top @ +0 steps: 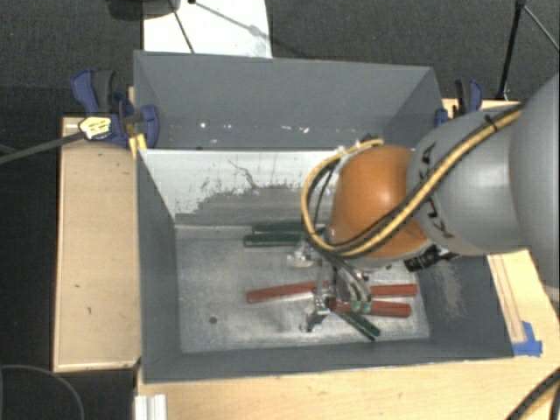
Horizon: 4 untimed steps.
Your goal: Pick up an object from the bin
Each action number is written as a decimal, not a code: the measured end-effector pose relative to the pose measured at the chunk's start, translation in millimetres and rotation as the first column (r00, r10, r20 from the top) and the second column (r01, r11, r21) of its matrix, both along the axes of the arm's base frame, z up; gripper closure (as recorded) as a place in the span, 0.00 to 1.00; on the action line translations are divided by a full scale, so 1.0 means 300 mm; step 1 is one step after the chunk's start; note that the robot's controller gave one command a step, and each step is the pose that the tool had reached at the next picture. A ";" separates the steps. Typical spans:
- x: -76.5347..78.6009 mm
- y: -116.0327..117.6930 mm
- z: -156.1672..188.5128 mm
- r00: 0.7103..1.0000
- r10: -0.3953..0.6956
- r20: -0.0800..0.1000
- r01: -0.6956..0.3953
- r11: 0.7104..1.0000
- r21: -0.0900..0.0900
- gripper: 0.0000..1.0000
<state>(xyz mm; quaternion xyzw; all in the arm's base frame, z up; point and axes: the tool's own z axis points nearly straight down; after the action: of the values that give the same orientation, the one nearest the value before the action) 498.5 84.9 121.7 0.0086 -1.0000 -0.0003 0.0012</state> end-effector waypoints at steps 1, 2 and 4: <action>0.028 0.025 0.056 0.999 -0.033 0.007 0.033 0.999 0.001 0.00; 0.000 0.031 -0.097 0.987 -0.160 0.009 0.160 0.987 0.003 0.00; 0.010 0.016 -0.156 0.992 -0.126 0.020 0.126 0.992 0.005 1.00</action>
Offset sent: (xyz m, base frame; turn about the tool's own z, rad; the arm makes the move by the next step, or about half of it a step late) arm -0.0062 0.0100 -0.0517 0.2140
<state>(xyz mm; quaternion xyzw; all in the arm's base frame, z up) 501.6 89.6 74.9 -0.0544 -0.9985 -0.0020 -0.0089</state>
